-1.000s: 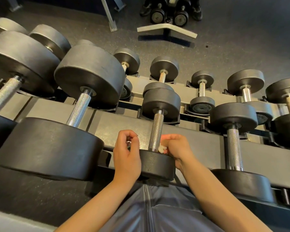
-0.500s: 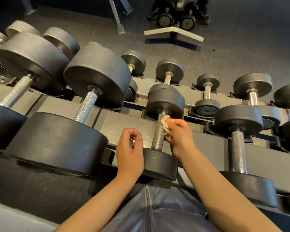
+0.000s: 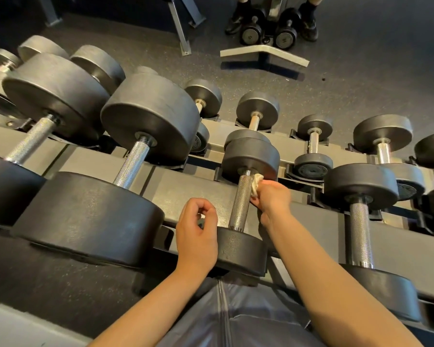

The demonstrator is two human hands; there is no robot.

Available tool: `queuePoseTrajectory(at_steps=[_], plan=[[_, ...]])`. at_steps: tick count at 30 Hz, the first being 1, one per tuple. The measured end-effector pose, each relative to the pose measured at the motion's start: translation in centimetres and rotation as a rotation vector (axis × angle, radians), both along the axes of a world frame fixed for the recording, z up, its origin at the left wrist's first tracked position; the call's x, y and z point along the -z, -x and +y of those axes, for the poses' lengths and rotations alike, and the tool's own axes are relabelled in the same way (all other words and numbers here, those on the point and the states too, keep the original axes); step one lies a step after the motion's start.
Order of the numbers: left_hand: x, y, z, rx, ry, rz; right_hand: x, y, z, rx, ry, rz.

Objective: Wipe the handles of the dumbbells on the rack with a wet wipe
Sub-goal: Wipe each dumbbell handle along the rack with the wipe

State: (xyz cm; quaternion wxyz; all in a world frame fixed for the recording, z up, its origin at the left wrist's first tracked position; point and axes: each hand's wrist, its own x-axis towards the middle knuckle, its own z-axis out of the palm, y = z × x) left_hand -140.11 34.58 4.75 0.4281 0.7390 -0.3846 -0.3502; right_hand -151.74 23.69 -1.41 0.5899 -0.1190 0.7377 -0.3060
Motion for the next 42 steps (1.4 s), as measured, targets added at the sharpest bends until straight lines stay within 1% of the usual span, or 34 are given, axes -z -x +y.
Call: queuePoseTrajectory(at_steps=[2,4,6,8,10,11,12,16,17,19,21,23,26,29,33,35,36,38,42], plan=[[0.1,0.0,0.0,0.005,-0.004,-0.001,-0.2,0.1,-0.7,-0.039,-0.021,-0.028],[0.1,0.0,0.0,0.007,-0.006,0.005,-0.4,0.1,-1.2,-0.02,-0.056,-0.087],[0.1,0.0,-0.1,0.013,-0.006,-0.001,-0.8,-0.1,-1.4,0.069,-0.097,-0.149],[0.0,0.0,-0.1,0.02,-0.011,-0.007,-0.8,-0.4,-1.2,0.209,-0.112,-0.213],[0.0,0.0,0.0,0.025,-0.018,-0.005,-1.1,-0.6,-0.8,0.26,-0.09,-0.237],[0.0,0.0,0.0,0.026,-0.02,-0.002,-1.2,-0.5,-0.5,0.214,-0.056,-0.205],[0.0,-0.1,0.0,0.027,-0.019,0.0,-1.3,-0.3,-0.2,0.123,-0.008,-0.132],[0.1,-0.2,0.0,0.028,-0.014,-0.003,-3.1,0.4,0.6,-0.331,0.26,0.259],[0.1,-0.1,0.0,0.03,-0.016,-0.001,-3.3,0.3,0.6,-0.409,0.329,0.352],[0.1,0.0,0.0,0.032,-0.025,-0.001,-3.2,0.0,1.0,-0.447,0.453,0.456],[0.1,0.0,-0.1,0.027,-0.029,-0.005,-2.6,-0.5,1.5,-0.412,0.506,0.489],[0.0,-0.1,-0.1,0.031,-0.032,-0.003,-2.0,-0.7,1.7,-0.349,0.474,0.487],[0.1,-0.2,-0.2,0.062,-0.062,0.004,-1.9,-0.6,1.0,-0.256,0.364,0.464],[0.0,-0.2,-0.3,0.087,-0.086,0.036,-1.2,-0.5,0.8,-0.135,0.241,0.356],[0.0,-0.1,-0.1,0.122,-0.107,0.003,-0.2,-0.5,1.4,-0.029,0.068,0.184],[0.0,-0.1,-0.3,0.104,-0.107,0.006,-0.2,-0.6,1.2,0.021,0.07,0.097],[0.1,0.0,-0.2,0.095,-0.112,0.015,-0.6,-0.6,1.1,0.023,0.099,0.115],[0.1,-0.1,-0.2,0.082,-0.097,0.022,-1.2,-0.5,1.2,-0.077,0.225,0.25],[0.1,-0.1,-0.1,0.059,-0.062,0.029,-2.4,-0.1,2.2,-0.517,0.59,0.624]])
